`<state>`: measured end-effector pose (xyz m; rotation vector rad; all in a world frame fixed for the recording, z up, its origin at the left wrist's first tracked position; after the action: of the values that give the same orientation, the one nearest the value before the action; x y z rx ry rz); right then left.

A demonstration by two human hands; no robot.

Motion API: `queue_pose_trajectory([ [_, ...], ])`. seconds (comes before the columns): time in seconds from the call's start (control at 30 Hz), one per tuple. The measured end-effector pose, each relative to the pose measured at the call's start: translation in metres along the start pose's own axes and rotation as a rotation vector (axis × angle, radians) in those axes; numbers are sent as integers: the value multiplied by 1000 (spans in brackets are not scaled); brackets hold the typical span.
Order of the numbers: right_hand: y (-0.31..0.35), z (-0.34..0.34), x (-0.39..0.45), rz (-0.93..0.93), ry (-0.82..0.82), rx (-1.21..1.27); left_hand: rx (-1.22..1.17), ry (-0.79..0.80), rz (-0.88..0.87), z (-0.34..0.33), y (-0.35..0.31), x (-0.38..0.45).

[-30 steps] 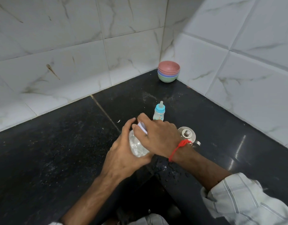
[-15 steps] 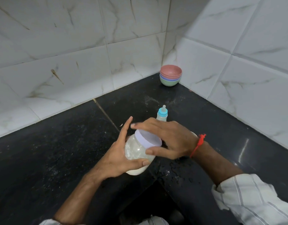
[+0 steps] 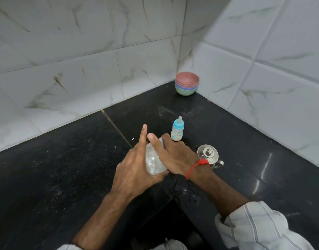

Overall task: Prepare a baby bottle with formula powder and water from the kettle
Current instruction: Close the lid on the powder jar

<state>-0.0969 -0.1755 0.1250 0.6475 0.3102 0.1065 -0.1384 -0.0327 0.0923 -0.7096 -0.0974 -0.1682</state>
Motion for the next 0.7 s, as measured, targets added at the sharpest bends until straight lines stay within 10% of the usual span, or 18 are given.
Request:
queue_pose_trajectory([
  [0.17,-7,31,-7,59,163,-144,-233,57,89,6,20,1],
  [0.37,-18,35,4,792,84,-339,-376,128,78,5,20,1],
  [0.57,-12,19,0,325,-401,-568,-395,133,71,-3,16,-1],
  [0.7,-24,31,3,689,-308,-414,-410,84,78,0,25,2],
])
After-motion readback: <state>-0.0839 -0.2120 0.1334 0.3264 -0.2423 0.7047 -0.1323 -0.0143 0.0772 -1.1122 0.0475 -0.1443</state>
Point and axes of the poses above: each hand's wrist, its own x-axis towards the middle knuckle, its own z-axis out of the back of the hand, y = z × x, the point moved 2 cm from there along x, towards the middle knuckle, and after that the axes turned 2 degrees about y, right-handed, at the moved point
